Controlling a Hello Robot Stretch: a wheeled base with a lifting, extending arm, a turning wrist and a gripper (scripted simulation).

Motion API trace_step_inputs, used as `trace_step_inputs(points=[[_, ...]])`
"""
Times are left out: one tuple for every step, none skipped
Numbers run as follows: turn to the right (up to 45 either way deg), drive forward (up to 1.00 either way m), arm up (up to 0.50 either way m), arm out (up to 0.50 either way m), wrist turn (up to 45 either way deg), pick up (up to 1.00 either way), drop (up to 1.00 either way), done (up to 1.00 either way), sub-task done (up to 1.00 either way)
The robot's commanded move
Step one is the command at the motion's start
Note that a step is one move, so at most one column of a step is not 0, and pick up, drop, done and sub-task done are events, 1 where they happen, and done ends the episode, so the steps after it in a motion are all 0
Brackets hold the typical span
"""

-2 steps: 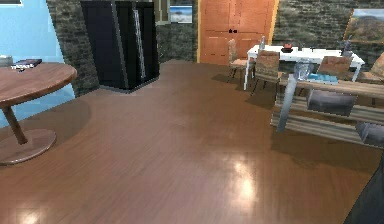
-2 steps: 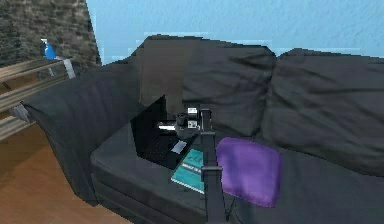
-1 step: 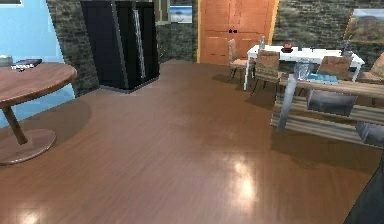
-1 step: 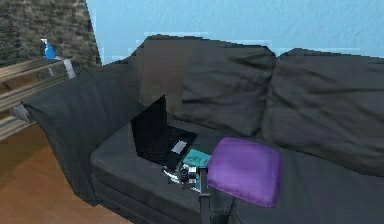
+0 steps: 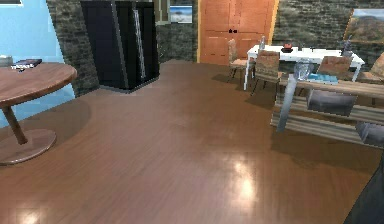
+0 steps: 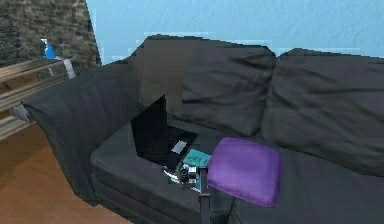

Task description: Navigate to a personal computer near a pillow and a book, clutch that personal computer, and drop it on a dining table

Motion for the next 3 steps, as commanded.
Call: trace_step_inputs(points=[[0.0,0.00,0.10,0.00,0.0,0.00,0.00,0.00,0.00],[0.0,0.00,0.44,0.00,0.0,0.00,0.00,0.00,0.00],[0.0,0.00,0.00,0.00,-45.0,0.00,0.00,0.00,0.00]])
